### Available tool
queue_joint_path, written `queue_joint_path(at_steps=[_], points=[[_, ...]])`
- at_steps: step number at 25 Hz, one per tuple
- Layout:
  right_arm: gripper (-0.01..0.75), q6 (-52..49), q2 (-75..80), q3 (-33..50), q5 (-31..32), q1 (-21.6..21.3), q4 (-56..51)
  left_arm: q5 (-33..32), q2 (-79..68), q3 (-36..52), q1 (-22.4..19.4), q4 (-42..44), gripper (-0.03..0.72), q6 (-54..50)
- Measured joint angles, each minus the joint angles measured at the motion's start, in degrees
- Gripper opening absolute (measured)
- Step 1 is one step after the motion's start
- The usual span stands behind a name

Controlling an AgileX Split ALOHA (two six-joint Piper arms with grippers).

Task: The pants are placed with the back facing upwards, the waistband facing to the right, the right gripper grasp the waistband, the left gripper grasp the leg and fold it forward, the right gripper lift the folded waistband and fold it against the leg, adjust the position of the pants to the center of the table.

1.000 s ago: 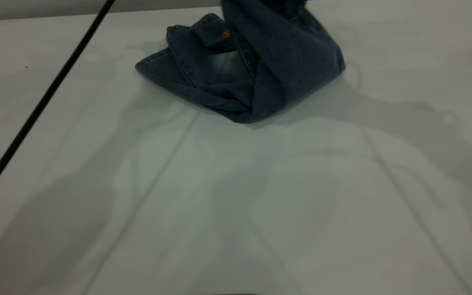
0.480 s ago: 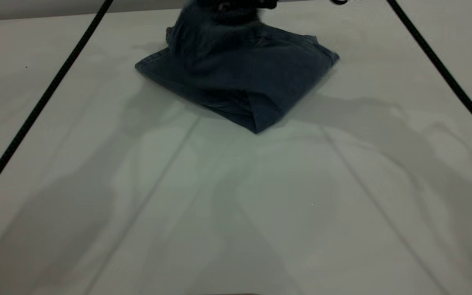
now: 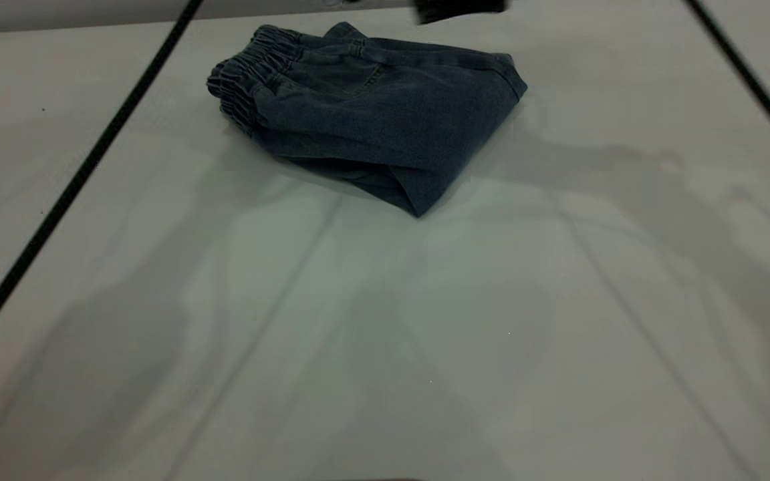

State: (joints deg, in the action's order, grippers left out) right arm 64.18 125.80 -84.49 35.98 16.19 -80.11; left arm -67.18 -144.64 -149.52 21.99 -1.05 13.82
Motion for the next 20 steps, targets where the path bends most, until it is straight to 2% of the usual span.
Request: queue_joint_path(at_steps=[4,8,12,17,20], points=[[0.613,-11.00,-2.24,-0.12,0.51,-4.22,12.33,0.00,-1.50,0.99,0.20,-4.50,0.473,7.48],[0.596,-17.03,-3.91,-0.40,1.38,-6.71,19.91,0.00,-3.85,7.16,1.68,-5.61,0.473,8.83],[0.594,-18.28,-4.20,-0.40,1.77,-7.53,22.02,0.00,-5.66,12.71,3.46,-5.15,0.473,12.73],[0.594,-18.28,-4.20,-0.40,2.17,-7.53,22.21,0.00,-8.03,13.69,4.06,-2.78,0.473,25.66],[0.594,-18.12,-4.20,-0.40,2.17,-7.53,22.25,0.00,-10.53,13.69,4.06,-2.17,0.473,29.56]])
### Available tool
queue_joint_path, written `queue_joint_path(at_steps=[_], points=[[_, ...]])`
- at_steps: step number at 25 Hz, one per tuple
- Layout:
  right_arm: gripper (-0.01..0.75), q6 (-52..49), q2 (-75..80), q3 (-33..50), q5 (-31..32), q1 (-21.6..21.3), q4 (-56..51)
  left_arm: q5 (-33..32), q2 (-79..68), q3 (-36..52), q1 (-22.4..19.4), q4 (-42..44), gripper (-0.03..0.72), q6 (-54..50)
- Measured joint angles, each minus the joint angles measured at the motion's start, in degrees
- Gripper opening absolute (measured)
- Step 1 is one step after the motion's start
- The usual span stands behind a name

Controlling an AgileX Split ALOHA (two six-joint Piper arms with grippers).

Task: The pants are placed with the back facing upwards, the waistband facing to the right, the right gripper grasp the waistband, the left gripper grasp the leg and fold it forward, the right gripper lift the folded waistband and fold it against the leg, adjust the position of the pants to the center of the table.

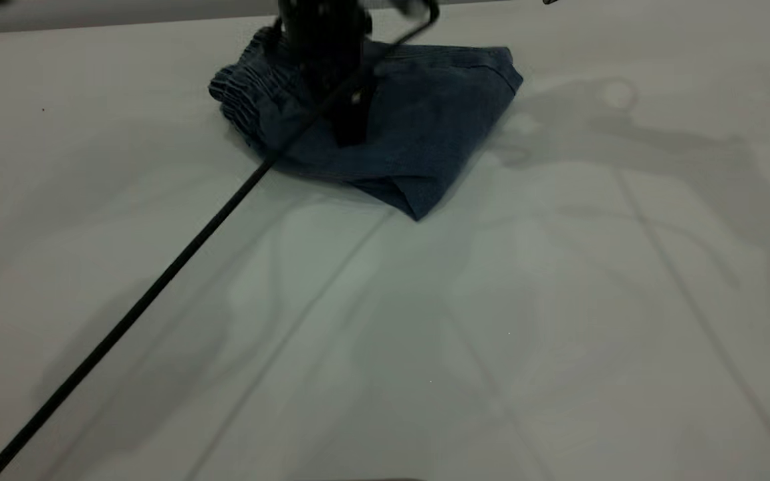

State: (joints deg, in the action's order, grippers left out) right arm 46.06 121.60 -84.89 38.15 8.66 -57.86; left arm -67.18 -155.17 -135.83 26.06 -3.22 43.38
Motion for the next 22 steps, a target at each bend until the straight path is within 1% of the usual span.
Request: queue_joint_path(at_steps=[3,5,11,13,14,17,22], points=[[0.594,0.00,0.00,0.00,0.12,0.00,0.61,0.00,-1.03,-0.43,0.12,0.00,0.473,-1.26],[0.594,0.00,-0.09,0.00,0.25,-0.13,1.44,0.00,-1.16,-0.61,0.49,0.44,0.473,-7.21],[0.594,0.00,-0.90,0.00,1.28,-1.70,1.82,0.24,-1.68,-2.09,2.66,1.09,0.473,-39.25],[0.594,0.00,-1.14,0.00,1.98,-2.66,1.82,0.24,-2.11,-3.39,3.29,0.76,0.473,-45.46],[0.594,0.00,-1.16,0.00,2.22,-2.98,1.88,0.24,-2.34,-3.95,3.44,0.26,0.473,-47.14],[0.594,0.00,-1.89,0.00,2.35,-3.99,2.36,0.01,-3.16,-6.98,3.63,-1.22,0.473,-47.73],[0.594,0.00,-5.30,0.00,3.18,-4.30,3.25,0.01,-3.97,-15.21,3.68,-2.10,0.473,-44.23]])
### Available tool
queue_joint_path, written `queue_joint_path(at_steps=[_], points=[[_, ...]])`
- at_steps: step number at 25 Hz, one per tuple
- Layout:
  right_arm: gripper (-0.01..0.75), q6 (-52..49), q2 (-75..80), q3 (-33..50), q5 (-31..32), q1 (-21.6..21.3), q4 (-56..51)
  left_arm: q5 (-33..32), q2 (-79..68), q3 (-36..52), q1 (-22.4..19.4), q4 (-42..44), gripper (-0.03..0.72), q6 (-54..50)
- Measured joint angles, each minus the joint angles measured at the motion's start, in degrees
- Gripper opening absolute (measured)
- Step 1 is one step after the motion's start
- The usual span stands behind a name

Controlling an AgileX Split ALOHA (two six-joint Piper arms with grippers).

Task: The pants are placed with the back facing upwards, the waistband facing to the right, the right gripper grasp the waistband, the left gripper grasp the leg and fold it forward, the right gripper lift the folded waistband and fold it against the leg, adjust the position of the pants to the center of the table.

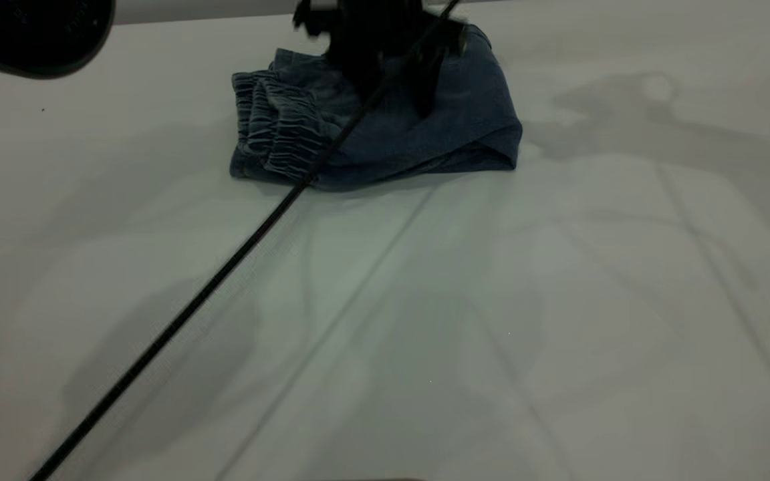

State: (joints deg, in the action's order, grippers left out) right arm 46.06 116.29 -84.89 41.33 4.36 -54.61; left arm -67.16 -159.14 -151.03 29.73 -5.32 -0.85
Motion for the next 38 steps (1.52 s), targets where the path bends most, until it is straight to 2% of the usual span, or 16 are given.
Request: queue_joint_path(at_steps=[4,10,14,18,21,24,27,34,38], points=[[0.594,-0.36,-5.57,0.00,3.06,0.00,2.22,0.00,2.34,-3.41,0.00,-0.30,0.473,0.85],[0.594,-9.19,-17.86,0.00,8.39,-0.62,13.93,0.00,11.07,-3.68,0.02,2.96,0.473,5.80],[0.594,-16.63,-27.06,0.00,14.93,-1.00,19.91,0.00,17.22,-3.80,0.02,3.42,0.473,10.42],[0.594,-25.36,-35.91,0.00,25.09,-1.00,24.72,0.00,22.55,-3.80,0.02,3.47,0.473,10.83],[0.594,-31.04,-41.43,0.00,29.74,-1.00,28.66,0.00,27.78,-0.50,0.02,3.75,0.473,11.02],[0.594,-35.02,-46.04,0.99,30.37,-1.00,32.10,0.00,34.68,7.27,0.06,6.31,0.473,11.02],[0.594,-37.75,-50.86,4.11,30.51,-1.00,34.54,0.00,42.51,18.61,0.06,9.62,0.473,10.71],[0.594,-38.55,-65.30,19.18,30.81,-1.00,35.95,0.00,64.23,45.91,0.06,10.49,0.473,9.86],[0.594,-38.79,-74.66,27.05,30.98,-1.00,36.20,0.00,75.74,58.29,0.06,10.39,0.473,7.12]])
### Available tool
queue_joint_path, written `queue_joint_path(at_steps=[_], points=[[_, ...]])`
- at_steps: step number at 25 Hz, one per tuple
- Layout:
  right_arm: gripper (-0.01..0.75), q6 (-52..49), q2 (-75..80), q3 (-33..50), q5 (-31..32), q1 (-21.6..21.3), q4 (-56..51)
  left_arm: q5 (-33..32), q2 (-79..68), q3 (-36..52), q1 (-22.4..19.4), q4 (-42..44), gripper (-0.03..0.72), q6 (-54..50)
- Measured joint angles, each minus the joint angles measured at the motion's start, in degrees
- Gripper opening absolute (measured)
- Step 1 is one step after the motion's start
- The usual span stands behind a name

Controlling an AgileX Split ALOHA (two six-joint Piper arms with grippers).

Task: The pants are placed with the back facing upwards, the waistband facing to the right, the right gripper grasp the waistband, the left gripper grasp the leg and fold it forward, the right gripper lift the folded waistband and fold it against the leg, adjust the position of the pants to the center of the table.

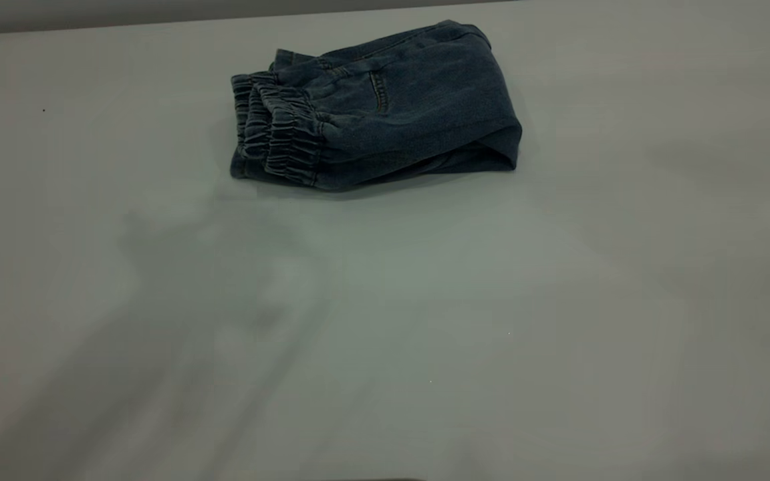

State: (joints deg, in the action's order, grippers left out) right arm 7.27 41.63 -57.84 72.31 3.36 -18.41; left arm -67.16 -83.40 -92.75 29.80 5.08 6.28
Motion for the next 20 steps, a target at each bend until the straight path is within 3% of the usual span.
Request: queue_joint_path(at_steps=[10,20], points=[[0.594,-1.72,-21.99,11.42,0.41,0.00,2.64,0.00,24.31,26.21,0.00,-0.07,0.473,-4.71],[0.586,-3.11,-31.87,23.29,-0.35,0.00,5.57,0.00,45.50,45.08,0.00,-0.07,0.473,-5.42]])
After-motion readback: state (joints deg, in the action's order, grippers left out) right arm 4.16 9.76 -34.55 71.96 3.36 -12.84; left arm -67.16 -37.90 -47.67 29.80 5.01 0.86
